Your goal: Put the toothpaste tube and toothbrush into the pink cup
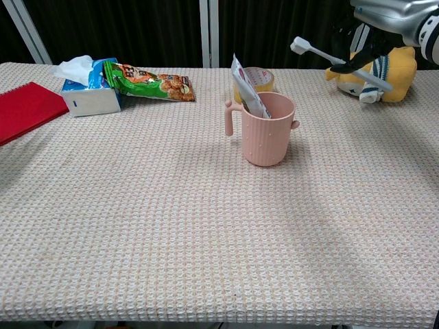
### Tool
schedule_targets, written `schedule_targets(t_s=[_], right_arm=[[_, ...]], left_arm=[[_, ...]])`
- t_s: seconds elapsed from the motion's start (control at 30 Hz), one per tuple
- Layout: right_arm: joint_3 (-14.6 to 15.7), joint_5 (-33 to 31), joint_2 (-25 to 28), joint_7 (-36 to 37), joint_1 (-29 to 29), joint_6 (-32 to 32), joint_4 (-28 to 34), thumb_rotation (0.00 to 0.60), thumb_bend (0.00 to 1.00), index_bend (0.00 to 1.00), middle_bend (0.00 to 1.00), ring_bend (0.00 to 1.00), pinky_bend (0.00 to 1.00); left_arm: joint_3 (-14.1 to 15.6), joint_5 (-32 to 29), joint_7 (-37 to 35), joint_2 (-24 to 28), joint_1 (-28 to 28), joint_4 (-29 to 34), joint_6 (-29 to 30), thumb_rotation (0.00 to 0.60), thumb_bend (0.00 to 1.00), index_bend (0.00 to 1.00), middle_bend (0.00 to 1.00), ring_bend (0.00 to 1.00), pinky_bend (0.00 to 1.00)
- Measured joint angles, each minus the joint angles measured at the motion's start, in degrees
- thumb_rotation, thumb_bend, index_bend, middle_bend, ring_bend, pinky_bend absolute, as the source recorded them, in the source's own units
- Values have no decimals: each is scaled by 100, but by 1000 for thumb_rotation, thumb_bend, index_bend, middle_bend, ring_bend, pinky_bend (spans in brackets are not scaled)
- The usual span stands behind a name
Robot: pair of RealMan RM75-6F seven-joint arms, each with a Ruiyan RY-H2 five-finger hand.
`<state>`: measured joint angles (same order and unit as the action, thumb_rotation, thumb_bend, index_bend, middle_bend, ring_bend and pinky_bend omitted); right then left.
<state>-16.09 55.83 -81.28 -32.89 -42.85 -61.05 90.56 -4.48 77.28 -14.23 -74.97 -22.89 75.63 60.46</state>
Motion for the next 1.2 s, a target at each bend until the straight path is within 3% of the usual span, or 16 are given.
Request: schedule_targets(t_s=[0.43,1.2], right_arm=[[-157,-142,-154,-246,-395,-109,617,600,745,726,553,109,0],[-305,248,-806,1638,-319,-212,376,600,747,740,568,125,0]], left_arm=[[22,33,-93,33,58,-15,70,300,40,85,76,94,204],[32,36,-277,-11,65,-100,-4,297,40,85,76,94,210]])
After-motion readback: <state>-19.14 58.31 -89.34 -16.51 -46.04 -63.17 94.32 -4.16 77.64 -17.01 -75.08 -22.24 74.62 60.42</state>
